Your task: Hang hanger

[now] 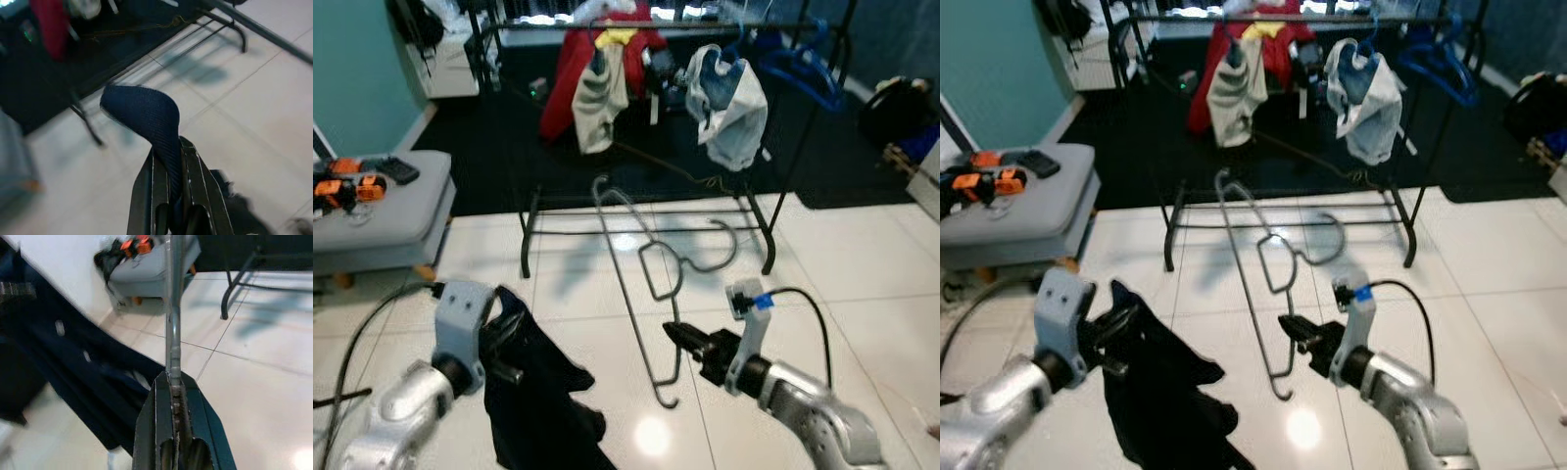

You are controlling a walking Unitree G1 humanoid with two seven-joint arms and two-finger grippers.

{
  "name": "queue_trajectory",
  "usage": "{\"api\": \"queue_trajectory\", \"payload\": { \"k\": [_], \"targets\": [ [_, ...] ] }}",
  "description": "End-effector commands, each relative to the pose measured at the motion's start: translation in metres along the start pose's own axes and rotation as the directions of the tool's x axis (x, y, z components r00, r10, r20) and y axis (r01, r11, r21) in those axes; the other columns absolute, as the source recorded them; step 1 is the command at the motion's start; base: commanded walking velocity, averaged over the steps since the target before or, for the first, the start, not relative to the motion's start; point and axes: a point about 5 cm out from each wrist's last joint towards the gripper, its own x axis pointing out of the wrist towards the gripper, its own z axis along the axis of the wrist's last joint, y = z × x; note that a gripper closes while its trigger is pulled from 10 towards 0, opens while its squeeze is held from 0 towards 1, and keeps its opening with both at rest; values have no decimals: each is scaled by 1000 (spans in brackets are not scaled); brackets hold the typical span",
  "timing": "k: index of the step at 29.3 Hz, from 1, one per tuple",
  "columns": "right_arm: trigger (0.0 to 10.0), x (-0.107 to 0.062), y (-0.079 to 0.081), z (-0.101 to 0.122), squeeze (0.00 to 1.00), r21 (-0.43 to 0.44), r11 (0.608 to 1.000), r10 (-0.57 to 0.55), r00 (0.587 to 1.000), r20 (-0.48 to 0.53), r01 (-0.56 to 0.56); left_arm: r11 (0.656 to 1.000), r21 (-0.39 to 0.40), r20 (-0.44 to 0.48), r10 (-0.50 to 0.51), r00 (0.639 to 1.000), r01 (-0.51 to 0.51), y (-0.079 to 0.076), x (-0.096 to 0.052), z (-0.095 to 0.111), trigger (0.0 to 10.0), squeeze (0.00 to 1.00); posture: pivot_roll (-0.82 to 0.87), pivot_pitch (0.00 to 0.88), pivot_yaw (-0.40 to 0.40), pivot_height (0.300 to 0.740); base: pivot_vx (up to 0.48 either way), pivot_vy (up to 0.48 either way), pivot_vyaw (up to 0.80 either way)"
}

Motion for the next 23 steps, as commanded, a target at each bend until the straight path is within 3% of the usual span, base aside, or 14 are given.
{"api": "queue_trajectory", "payload": {
  "k": [1,2,4,6,7,11,12,15,18,23],
  "targets": [
    [10000,0,5,-1,0,-56,996,63,997,-37,-65,994,106,28,-33,999,30,1,0,8,10000,0,-59,79,47,740,0,0,0],
    [10000,-7,1,5,0,-106,989,95,993,-74,-102,985,170,49,-45,998,36,8,0,17,10000,0,-62,76,45,740,0,0,0],
    [10000,-13,-1,9,0,-135,983,114,989,-99,-126,978,205,61,-52,997,38,13,-1,24,10000,0,-62,76,45,740,0,0,0],
    [10000,-35,-15,27,0,-198,965,137,977,-165,-169,962,265,86,-99,991,73,22,-2,42,10000,0,-69,71,36,740,0,0,0],
    [10000,-35,-15,27,0,-198,965,137,977,-165,-169,962,265,86,-99,991,73,22,-2,42,10000,0,-69,71,36,740,0,0,0],
    [10000,-70,-25,50,0,-231,943,182,952,-247,-240,943,312,110,-154,982,113,30,-3,60,10000,0,-71,69,37,740,0,0,0],
    [10000,-70,-25,50,0,-231,943,182,952,-247,-240,943,312,110,-154,982,113,30,-3,60,10000,0,-71,69,37,740,0,0,0],
    [10000,-99,-30,68,0,-226,927,224,925,-308,-300,933,345,133,-155,979,101,35,0,67,10000,0,-75,69,34,740,0,0,0],
    [10000,-114,-31,74,0,-228,912,240,895,-377,-340,927,359,158,-178,971,111,34,1,70,10000,0,-80,68,33,740,0,0,0],
    [10000,-116,-27,74,0,-212,886,285,845,-453,-412,925,354,179,-213,960,140,30,3,75,10000,0,-88,66,35,740,0,0,0]
  ]
}}
